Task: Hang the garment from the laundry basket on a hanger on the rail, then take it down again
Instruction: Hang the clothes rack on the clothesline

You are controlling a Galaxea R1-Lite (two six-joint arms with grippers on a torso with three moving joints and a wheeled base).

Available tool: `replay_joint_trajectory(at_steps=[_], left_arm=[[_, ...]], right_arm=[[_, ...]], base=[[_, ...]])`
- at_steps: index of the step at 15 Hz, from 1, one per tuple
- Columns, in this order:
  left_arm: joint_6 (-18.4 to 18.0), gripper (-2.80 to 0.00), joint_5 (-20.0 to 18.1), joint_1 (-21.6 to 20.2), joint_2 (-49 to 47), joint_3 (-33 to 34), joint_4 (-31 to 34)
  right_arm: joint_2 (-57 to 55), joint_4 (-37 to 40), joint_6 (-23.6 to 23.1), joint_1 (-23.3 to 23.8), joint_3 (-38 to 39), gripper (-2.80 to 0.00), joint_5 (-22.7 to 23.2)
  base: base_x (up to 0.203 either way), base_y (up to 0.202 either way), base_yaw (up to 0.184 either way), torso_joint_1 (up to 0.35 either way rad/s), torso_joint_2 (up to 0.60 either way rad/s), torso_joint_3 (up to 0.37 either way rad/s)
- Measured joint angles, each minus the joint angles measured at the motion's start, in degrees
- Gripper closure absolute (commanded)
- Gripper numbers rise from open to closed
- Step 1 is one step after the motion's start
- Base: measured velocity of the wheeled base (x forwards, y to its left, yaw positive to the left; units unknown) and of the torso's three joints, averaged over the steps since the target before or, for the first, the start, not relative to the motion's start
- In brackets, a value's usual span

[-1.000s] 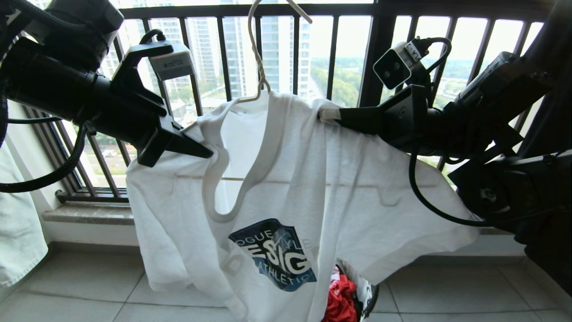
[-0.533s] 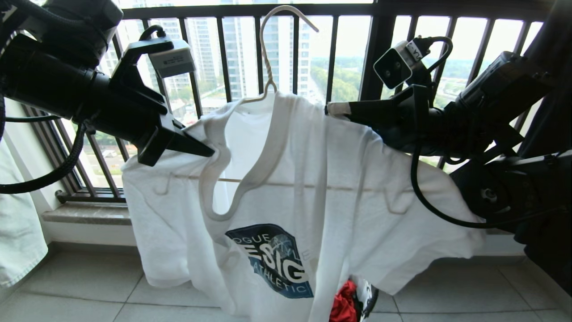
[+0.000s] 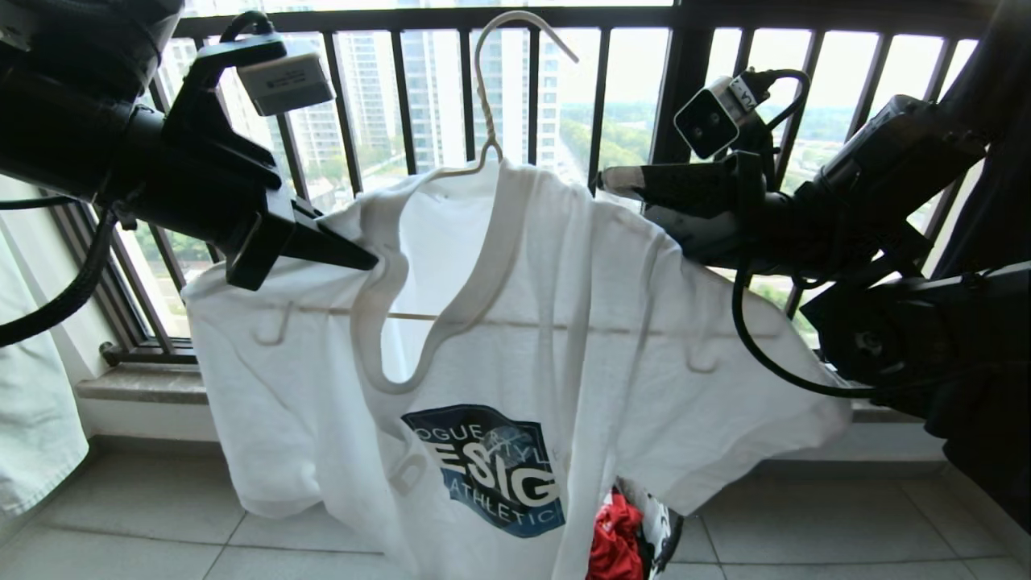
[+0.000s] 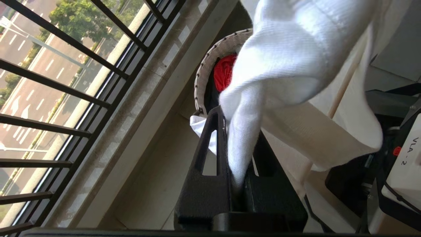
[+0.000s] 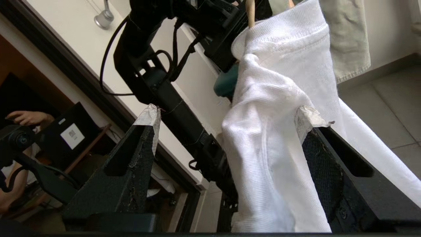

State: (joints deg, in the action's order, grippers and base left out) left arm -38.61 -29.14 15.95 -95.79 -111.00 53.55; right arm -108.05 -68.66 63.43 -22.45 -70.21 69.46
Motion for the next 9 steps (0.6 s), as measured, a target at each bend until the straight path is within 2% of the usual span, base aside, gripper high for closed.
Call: replay_joint_trajectory(at_steps=[9], left_arm=[[0.1,0.00,0.0,1.0,3.9,1.1,0.1]], right_arm=[[-1.4,0.1,0.0,2.4,-2.0,-2.80,-1.1]], base=[[0.000,0.000,0.000,0.000,0.00,0.000]])
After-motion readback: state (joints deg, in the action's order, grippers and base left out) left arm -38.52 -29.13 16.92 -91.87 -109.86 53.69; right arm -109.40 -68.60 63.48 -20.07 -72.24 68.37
